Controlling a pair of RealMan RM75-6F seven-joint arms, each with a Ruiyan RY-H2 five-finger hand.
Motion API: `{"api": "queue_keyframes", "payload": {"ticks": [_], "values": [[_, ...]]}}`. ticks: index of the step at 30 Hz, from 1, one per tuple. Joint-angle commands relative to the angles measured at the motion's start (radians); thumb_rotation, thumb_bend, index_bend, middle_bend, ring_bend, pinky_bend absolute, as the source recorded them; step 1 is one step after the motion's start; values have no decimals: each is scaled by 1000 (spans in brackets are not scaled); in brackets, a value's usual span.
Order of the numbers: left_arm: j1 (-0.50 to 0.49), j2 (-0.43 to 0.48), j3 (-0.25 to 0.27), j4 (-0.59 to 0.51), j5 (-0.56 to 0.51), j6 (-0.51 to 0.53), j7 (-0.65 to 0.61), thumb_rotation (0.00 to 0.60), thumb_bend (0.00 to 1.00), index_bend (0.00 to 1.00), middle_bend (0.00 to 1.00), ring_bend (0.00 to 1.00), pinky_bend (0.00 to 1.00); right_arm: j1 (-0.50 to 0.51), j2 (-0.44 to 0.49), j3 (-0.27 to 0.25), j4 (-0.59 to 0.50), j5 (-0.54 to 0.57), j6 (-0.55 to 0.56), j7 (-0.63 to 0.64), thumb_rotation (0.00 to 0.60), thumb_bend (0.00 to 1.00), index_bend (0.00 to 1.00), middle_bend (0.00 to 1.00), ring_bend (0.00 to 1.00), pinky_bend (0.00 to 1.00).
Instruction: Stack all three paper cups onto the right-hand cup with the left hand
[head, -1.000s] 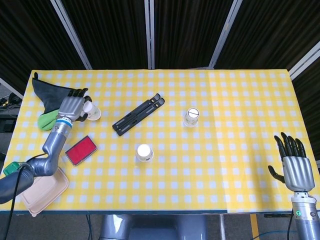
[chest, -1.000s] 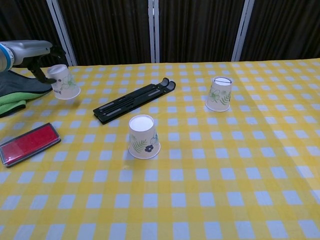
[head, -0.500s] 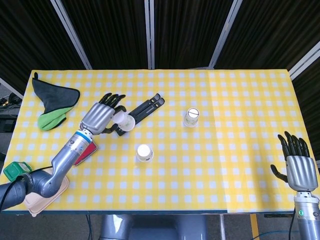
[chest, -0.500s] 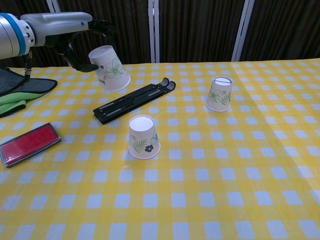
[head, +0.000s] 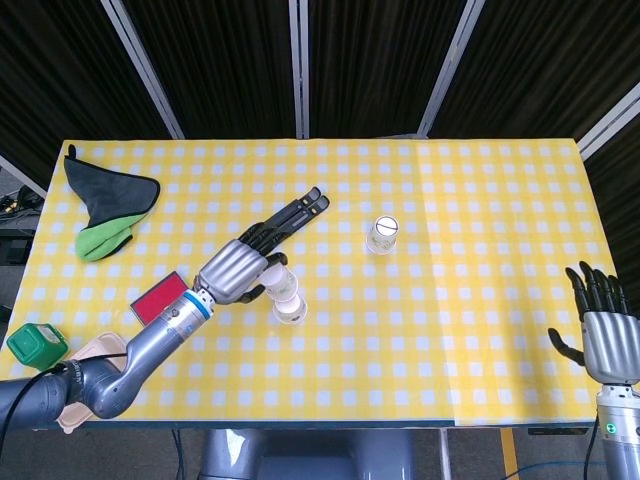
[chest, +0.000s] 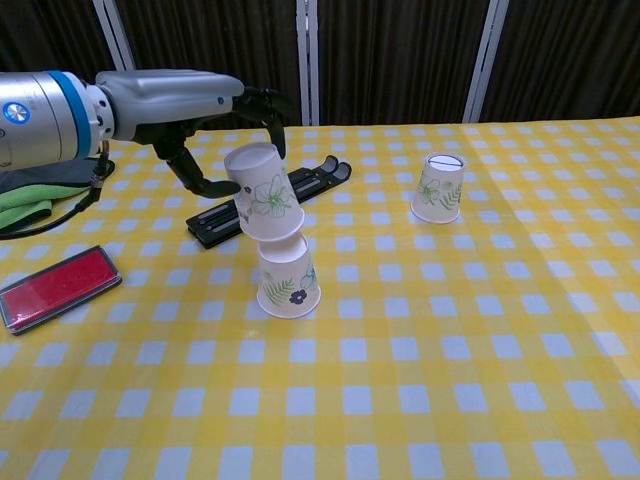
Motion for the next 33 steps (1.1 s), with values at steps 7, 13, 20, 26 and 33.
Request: {"api": "queue_keyframes", "payload": {"ticks": [7,13,20,26,33], "values": [[-8,20,9,-46,-13,7,4,600,448,352,0,0,0,-4,9,3,-6,1,5,11,600,152,0,0,0,0],[-19,23,27,-55,-24,-7,16,600,448,347,0,0,0,-4,9,0,-11,-2,5,4,600,153,0,0,0,0],[-48,-41,45,-3,-63,-16,65,600,437,280,0,0,0,-5,10,0,-12,-3,5,2,600,153,0,0,0,0],[-78,-47,65,8,-139,-50,126,600,324,98,0,0,0,-7,13,3,-13,0,9,8,600,152,0,0,0,0],[-110,-47,73,-2,-220,-54,171,600,298,90,0,0,0,-7,14,2,-15,-1,8,10,600,153,0,0,0,0]]}}
